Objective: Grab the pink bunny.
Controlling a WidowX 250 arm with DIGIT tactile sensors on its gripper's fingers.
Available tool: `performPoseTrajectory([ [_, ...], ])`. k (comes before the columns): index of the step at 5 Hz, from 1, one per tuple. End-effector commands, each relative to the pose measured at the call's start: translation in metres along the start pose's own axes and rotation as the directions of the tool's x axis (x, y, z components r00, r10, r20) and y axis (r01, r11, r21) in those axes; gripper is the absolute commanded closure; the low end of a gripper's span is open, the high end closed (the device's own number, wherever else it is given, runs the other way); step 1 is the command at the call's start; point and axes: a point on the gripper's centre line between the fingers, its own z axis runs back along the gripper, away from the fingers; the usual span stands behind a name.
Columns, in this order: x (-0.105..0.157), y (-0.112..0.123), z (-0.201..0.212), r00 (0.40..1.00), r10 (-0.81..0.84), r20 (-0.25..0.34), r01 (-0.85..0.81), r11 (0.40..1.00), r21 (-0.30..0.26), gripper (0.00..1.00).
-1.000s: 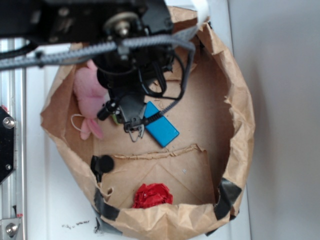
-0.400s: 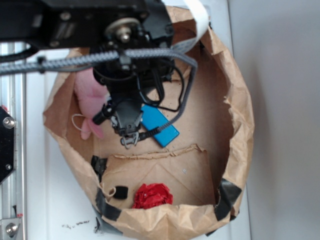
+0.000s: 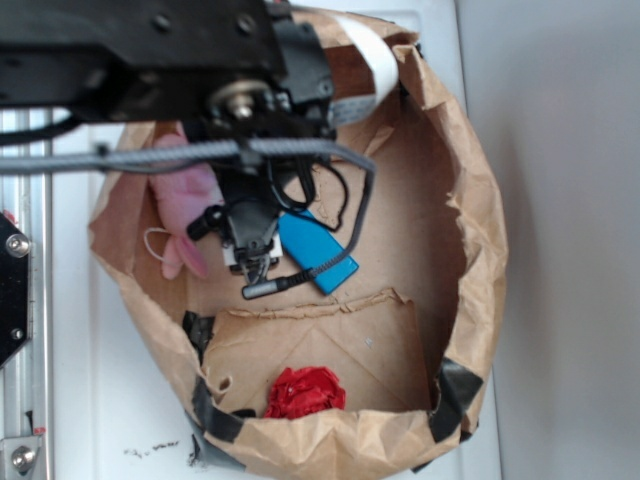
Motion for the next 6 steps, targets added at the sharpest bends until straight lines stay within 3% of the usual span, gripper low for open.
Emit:
performPoseTrajectory([
  [1, -0.005, 0.009, -0.015, 0.994, -0.106, -0.013, 0.107, 0.993, 0.046, 0.00],
  [2, -0.013, -0.001, -0.019, 0.986, -0.165, -0.025, 0.166, 0.985, 0.051, 0.00],
  [3, -0.016, -0.002, -0.025, 0.924, -0.376, -0.067, 0.382, 0.909, 0.167, 0.00],
  [4, -0.010, 0.001, -0.009, 0.904, -0.422, -0.073, 0.424, 0.862, 0.278, 0.00],
  [6, -0.010, 0.001, -0.009, 0.904, -0.422, -0.073, 0.424, 0.862, 0.278, 0.00],
])
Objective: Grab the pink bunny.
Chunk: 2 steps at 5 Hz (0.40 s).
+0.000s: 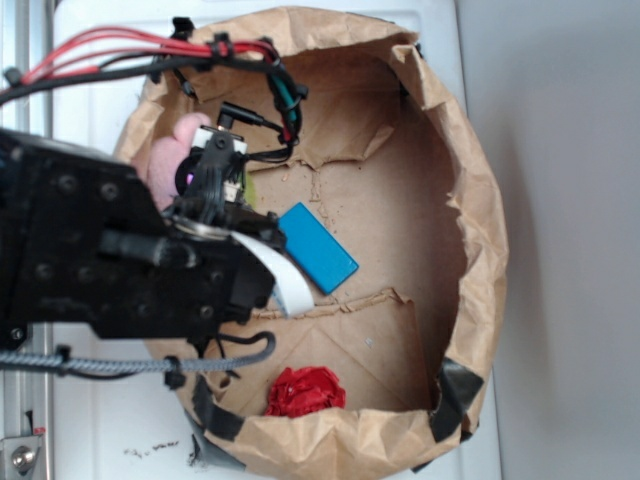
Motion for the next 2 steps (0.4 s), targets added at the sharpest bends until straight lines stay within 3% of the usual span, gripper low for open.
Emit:
performPoseTrajectory([
  [1, 0.0090, 0.0277, 0.0114, 0.991, -0.079, 0.112, 0.071, 0.994, 0.078, 0.00],
  [2, 0.0059, 0.0179, 0.0023, 0.968, -0.219, 0.123, 0.204, 0.971, 0.126, 0.00],
])
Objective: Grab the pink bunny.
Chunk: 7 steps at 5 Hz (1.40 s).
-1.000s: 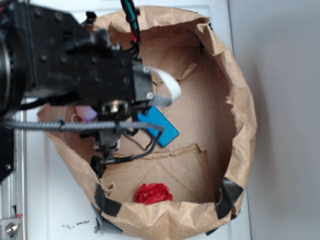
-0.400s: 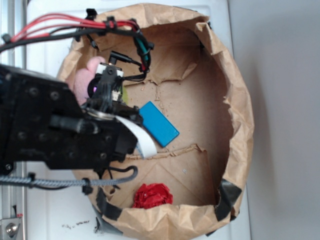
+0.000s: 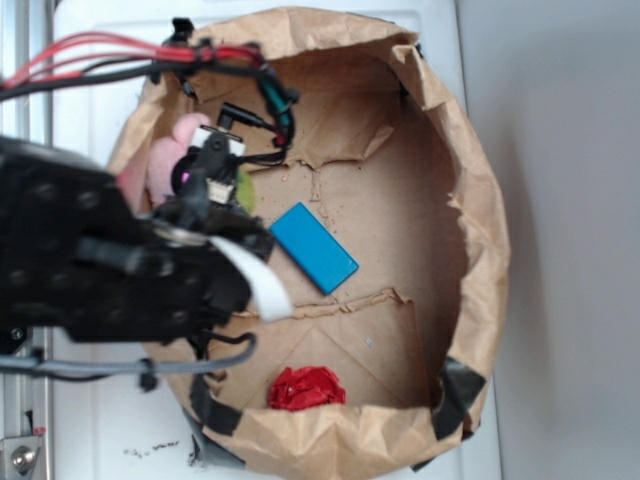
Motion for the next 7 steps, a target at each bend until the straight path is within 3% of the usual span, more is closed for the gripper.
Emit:
performPoseTrajectory([
  [1, 0.004, 0.012, 0.001, 0.971, -0.219, 0.098, 0.208, 0.972, 0.111, 0.00],
  [2, 0.005, 0.012, -0.001, 0.971, -0.220, 0.098, 0.208, 0.971, 0.122, 0.00],
  [4, 0.001, 0.010, -0.012, 0.977, -0.213, -0.008, 0.213, 0.973, 0.086, 0.00],
  [5, -0.010, 0.007, -0.021, 0.960, -0.249, -0.129, 0.253, 0.967, 0.018, 0.00],
  [6, -0.024, 0.003, -0.027, 0.945, -0.276, -0.177, 0.279, 0.960, -0.011, 0.00],
  [7, -0.024, -0.003, -0.046, 0.933, -0.297, -0.203, 0.304, 0.953, 0.006, 0.00],
])
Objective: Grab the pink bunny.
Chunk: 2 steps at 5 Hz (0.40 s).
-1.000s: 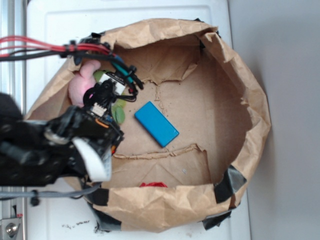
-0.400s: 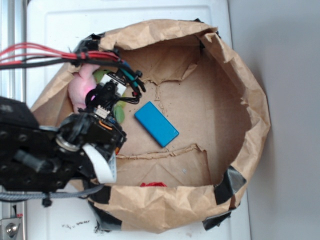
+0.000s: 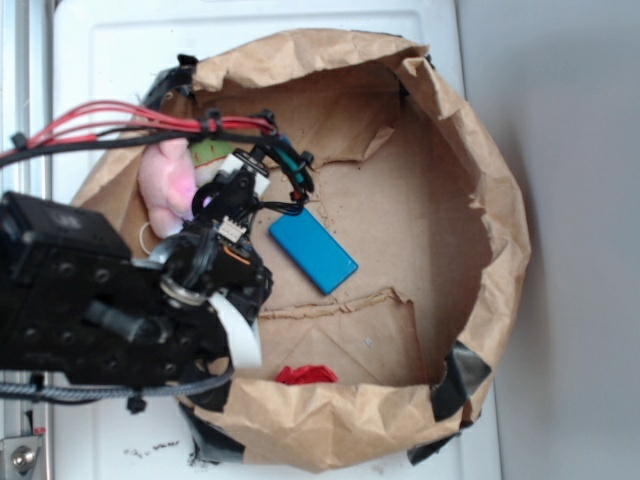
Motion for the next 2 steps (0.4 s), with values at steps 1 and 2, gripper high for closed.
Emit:
performPoseTrajectory([
  [1, 0.0084, 0.0165, -0.0221, 0.999, -0.034, -0.036, 0.035, 0.999, 0.029, 0.00],
  [2, 0.0083, 0.0181, -0.0202, 1.000, -0.015, -0.023, 0.015, 0.999, 0.029, 0.00],
])
